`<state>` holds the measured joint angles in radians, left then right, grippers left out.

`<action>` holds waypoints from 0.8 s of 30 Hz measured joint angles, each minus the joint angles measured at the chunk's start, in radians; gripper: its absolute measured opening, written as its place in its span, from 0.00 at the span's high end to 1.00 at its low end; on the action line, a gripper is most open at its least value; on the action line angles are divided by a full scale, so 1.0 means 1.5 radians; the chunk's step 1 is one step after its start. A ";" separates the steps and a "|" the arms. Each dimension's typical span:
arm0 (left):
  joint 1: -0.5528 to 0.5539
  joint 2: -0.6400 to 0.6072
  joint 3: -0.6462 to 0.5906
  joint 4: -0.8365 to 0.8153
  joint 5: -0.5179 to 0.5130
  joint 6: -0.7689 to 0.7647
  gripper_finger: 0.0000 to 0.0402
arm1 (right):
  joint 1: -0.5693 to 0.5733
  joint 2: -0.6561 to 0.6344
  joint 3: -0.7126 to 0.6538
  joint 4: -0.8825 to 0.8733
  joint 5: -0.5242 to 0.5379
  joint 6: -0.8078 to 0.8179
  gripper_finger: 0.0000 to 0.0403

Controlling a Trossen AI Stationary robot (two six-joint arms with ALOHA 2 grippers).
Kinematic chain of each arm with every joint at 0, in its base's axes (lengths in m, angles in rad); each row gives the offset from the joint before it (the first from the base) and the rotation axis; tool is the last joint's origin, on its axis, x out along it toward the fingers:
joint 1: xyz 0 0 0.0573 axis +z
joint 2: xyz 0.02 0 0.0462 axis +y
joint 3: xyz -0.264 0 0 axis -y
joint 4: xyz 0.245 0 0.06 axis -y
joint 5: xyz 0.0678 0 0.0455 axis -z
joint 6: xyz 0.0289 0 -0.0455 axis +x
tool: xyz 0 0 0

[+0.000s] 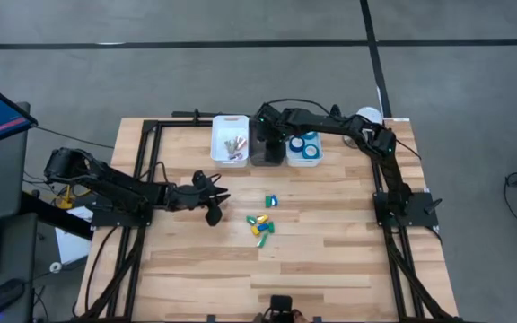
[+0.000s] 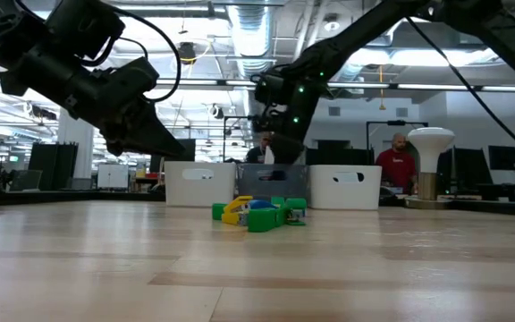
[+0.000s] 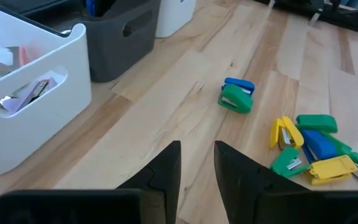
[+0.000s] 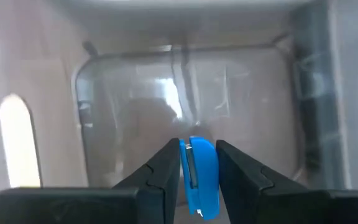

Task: Pick and place Stapler, Stapler remover, tape
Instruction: Put the blue stapler into the black bin

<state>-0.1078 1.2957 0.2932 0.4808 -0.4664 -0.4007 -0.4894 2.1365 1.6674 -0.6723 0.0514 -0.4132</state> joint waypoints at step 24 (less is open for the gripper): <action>0.006 0.000 0.000 0.006 0.000 -0.023 0.78 | 0.040 -0.082 0.002 -0.055 0.011 0.017 0.43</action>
<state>-0.0995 1.2957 0.2932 0.4896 -0.4668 -0.4352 -0.4295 2.0138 1.6707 -0.7550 0.0676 -0.3881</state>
